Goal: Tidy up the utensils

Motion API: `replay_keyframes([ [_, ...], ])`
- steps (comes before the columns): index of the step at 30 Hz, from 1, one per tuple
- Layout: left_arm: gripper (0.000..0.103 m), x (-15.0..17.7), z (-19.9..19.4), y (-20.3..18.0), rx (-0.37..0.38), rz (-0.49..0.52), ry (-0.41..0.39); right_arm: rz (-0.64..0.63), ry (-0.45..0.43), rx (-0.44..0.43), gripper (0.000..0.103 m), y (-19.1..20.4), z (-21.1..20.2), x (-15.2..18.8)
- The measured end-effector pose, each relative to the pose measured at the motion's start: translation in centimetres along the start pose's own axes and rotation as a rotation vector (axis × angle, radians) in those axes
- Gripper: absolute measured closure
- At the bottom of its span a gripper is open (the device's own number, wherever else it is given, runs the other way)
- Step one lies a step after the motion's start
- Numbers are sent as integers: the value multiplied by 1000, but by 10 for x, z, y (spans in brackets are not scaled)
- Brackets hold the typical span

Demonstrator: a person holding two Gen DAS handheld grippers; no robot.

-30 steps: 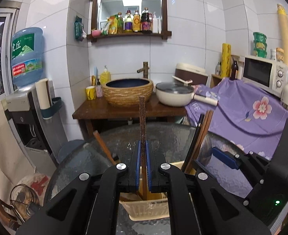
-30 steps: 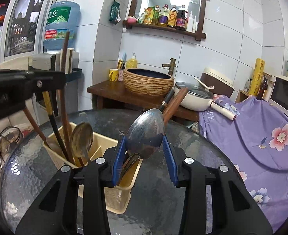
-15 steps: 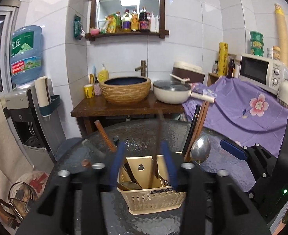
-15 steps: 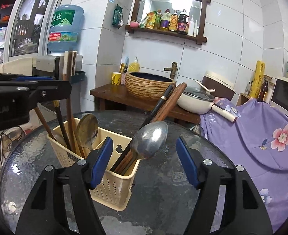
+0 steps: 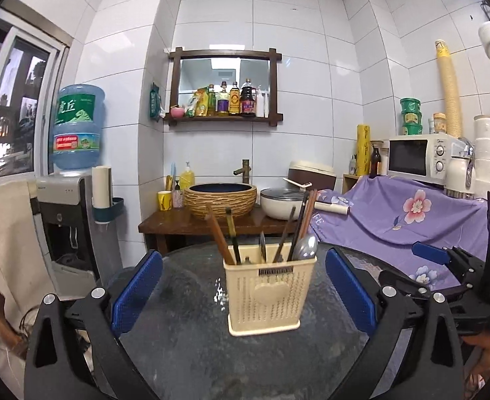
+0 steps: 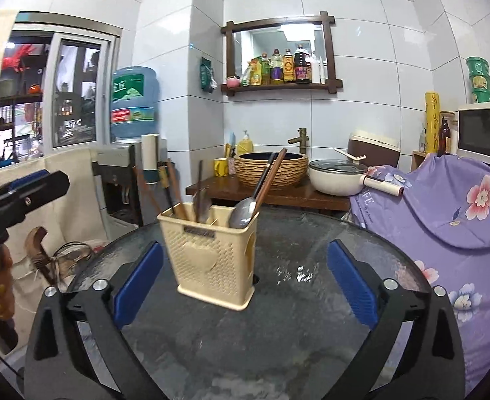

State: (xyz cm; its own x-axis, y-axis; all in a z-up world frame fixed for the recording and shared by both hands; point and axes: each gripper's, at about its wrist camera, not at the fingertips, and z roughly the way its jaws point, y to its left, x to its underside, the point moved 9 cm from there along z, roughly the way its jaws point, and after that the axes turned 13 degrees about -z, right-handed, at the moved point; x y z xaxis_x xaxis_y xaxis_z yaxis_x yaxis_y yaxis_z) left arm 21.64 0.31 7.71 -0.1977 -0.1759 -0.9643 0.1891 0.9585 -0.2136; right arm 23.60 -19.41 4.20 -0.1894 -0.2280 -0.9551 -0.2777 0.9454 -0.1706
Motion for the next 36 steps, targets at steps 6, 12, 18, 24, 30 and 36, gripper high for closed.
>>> replay_keyframes([
  [6,7,47,-40,11,-42,-2,-13,30,-41,-35,6,28,-49,39],
  [12,7,82,-68,20,-26,-96,30,48,-66,-63,6,54,-82,64],
  [18,7,90,-98,23,-64,-57,-26,32,-97,-34,6,66,-119,80],
  [24,7,98,-108,15,-65,-30,-39,38,-88,-14,6,62,-134,89],
  [30,7,100,-109,15,-61,-49,-32,75,-79,-22,6,54,-135,93],
  [36,7,98,-111,14,-69,-42,-45,94,-82,-28,6,49,-135,93],
])
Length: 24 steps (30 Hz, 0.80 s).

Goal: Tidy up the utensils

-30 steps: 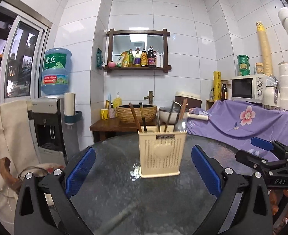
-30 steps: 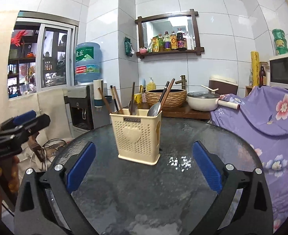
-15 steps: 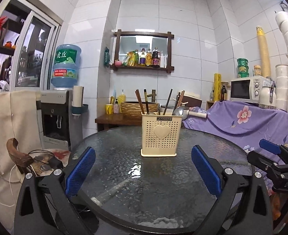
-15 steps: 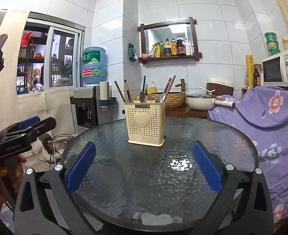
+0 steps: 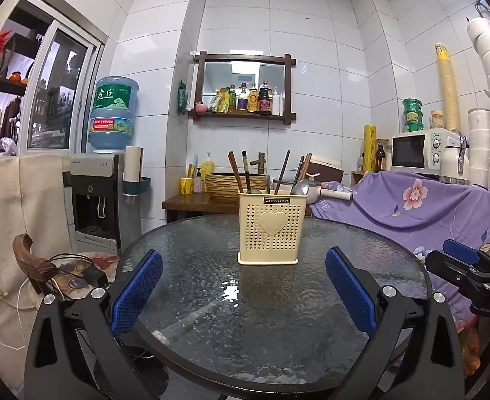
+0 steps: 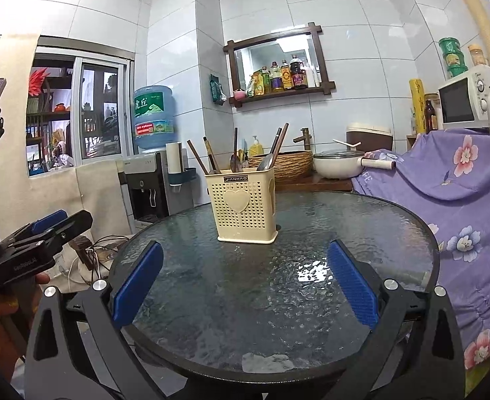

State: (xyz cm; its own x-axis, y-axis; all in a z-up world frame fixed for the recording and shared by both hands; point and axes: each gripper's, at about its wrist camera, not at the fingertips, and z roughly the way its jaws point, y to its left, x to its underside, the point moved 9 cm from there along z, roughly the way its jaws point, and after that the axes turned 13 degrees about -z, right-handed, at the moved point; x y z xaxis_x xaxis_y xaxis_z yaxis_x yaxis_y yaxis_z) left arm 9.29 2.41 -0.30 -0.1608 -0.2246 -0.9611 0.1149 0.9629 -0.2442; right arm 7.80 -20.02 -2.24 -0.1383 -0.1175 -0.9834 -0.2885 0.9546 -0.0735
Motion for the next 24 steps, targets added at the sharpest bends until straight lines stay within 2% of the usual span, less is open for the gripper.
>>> replay_keyframes([
  [24,7,0,0,5,-17,-18,0,-9,5,-18,6,4,6,-2],
])
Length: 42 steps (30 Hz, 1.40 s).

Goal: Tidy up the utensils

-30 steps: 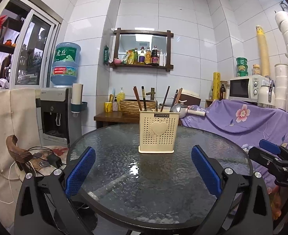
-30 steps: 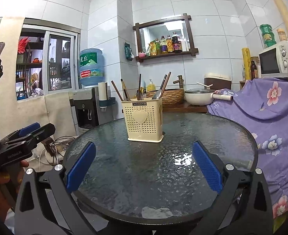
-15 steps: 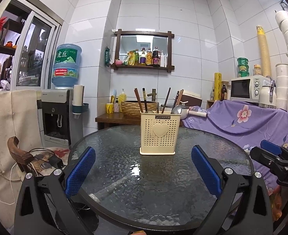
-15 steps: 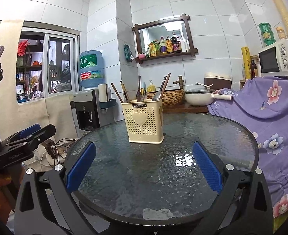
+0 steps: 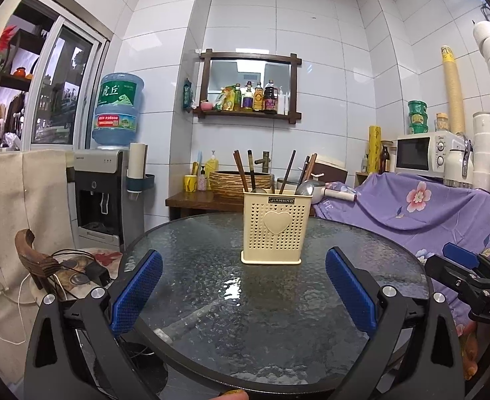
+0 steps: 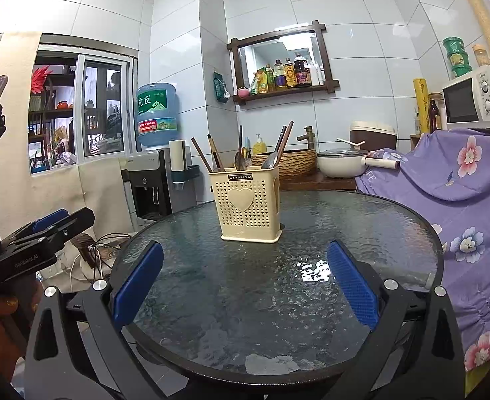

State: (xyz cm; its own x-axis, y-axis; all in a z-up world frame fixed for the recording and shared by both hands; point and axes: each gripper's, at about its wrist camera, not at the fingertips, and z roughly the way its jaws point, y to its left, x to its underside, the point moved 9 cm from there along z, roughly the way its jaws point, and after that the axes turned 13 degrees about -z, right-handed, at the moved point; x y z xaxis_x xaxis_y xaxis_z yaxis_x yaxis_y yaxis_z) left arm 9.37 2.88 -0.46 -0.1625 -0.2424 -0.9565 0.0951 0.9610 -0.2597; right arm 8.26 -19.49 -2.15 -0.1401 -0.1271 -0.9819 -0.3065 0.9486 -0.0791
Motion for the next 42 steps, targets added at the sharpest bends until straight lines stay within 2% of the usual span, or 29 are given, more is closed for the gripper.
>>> replay_keyframes([
  [26,7,-4,2,2,-11,11,10,0,6,-3,6,2,3,3],
  [33,7,-7,1,2,-31,25,-13,2,10,-5,6,3,3,3],
  [42,7,0,3,-3,-32,48,17,6,13,-7,6,2,3,3],
])
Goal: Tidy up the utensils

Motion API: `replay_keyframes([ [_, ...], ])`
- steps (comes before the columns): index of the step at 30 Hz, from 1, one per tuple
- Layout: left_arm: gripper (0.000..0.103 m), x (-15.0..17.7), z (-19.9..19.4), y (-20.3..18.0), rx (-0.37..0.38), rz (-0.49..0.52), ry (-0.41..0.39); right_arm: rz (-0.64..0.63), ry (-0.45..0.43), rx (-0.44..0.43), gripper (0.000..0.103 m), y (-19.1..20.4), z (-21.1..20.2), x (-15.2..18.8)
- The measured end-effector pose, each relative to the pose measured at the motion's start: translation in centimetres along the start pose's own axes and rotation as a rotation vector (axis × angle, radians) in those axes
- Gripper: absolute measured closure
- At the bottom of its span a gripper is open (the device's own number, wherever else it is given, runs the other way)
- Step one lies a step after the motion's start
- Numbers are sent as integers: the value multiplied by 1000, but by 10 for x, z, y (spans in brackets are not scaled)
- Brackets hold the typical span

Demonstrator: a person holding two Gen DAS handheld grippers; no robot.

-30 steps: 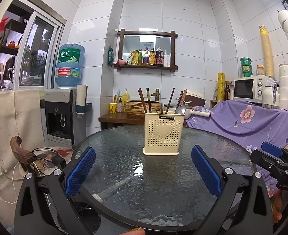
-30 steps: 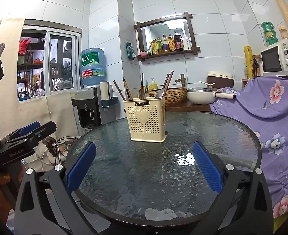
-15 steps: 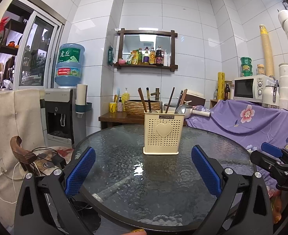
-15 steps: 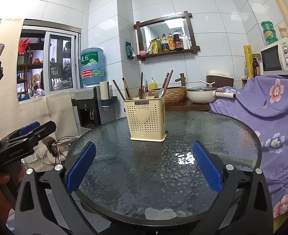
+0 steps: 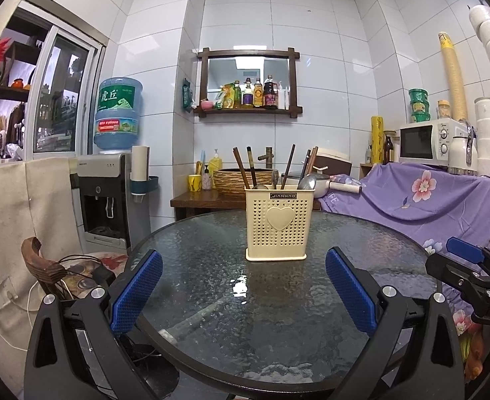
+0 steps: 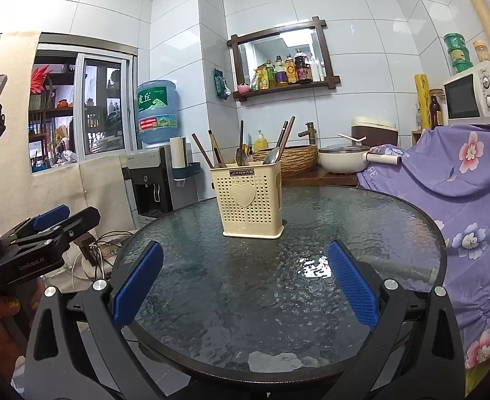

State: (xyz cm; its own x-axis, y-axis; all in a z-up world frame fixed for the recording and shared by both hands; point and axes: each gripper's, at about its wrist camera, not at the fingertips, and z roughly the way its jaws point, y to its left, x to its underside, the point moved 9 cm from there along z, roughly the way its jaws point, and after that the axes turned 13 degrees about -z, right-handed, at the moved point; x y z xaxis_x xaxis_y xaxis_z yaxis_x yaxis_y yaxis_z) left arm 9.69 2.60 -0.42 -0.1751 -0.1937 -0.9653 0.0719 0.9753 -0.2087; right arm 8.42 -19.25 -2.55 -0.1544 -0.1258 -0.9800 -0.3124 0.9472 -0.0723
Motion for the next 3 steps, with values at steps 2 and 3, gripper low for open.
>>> replay_keyframes([
  [2,7,1,2,0,0,-5,6,-2,2,-1,6,0,0,0],
  [3,7,1,2,0,1,-8,7,-2,2,-2,6,0,0,0],
])
